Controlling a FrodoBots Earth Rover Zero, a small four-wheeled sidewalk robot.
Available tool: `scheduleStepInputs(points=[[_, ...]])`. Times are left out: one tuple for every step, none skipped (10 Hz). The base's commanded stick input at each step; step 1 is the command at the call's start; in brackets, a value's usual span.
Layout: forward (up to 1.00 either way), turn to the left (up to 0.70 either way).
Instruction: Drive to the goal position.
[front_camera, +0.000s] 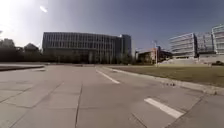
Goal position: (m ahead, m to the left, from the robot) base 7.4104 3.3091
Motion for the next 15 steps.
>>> scheduleStepInputs(points=[[0.7,0.01],[0.7,0.01],[0.7,-0.24],[0.7,-0.34],[0.7,-0.34],[0.7,-0.34],[0.7,0.01],[0.7,0.01],[0.7,0.01],[0.7,0.01],[0.7,0.01],[0.7,0.01],[0.7,0.01],[0.7,0.01],[0.7,0.01]])
